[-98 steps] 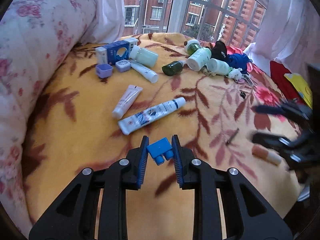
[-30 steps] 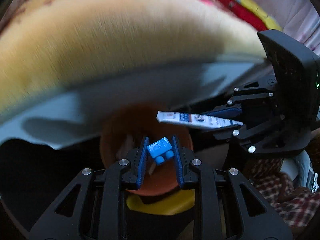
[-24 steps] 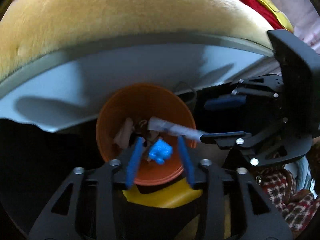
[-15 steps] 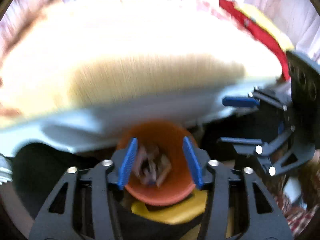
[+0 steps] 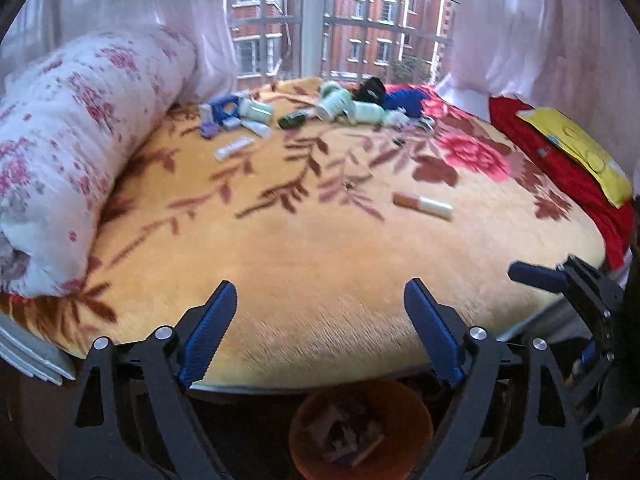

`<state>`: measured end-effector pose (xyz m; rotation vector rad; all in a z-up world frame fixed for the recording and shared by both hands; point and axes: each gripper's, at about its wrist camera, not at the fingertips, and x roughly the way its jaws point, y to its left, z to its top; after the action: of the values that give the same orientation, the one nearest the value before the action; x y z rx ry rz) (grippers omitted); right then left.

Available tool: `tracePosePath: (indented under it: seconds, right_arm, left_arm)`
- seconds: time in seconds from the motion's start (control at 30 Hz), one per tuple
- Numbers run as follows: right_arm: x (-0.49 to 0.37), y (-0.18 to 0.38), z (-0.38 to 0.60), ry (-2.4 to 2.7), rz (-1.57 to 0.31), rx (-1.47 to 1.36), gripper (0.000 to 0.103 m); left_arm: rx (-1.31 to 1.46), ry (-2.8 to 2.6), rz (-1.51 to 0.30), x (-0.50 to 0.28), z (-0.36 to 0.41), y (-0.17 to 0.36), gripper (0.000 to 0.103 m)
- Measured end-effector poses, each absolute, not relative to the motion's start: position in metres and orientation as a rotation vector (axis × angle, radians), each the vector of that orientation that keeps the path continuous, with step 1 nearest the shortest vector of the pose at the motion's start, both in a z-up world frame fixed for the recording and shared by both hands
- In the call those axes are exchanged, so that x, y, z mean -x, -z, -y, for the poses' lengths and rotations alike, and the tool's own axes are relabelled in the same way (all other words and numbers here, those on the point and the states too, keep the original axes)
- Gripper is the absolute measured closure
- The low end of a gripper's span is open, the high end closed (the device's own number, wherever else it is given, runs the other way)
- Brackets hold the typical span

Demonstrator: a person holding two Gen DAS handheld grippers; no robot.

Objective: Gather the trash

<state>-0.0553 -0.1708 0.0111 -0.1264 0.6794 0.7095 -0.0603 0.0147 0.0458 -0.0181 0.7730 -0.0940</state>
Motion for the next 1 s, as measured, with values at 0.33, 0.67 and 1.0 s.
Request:
tracePosePath:
  seconds: [0.33,0.67,1.0]
  right_arm:
    - [0.014,-0.015,0.199,-0.597,-0.672,0.122,0.005]
    - [-0.024,-0.049,0.23,-0.568,-0.567,-0.05,0.005]
    - [-0.02,-0.031,0.223,-0.479,-0.573,-0.016,0.005]
  left_arm:
    - [-0.018,0.043,-0.745,0.04,-0.019,-0.049,0.013]
    - [-0.025,0.036,-0.745,0.024,-0.014,-0.041,0.012]
    - [-0.056,0.024,-0.702,0.018,-0.007,-0.047,0.011]
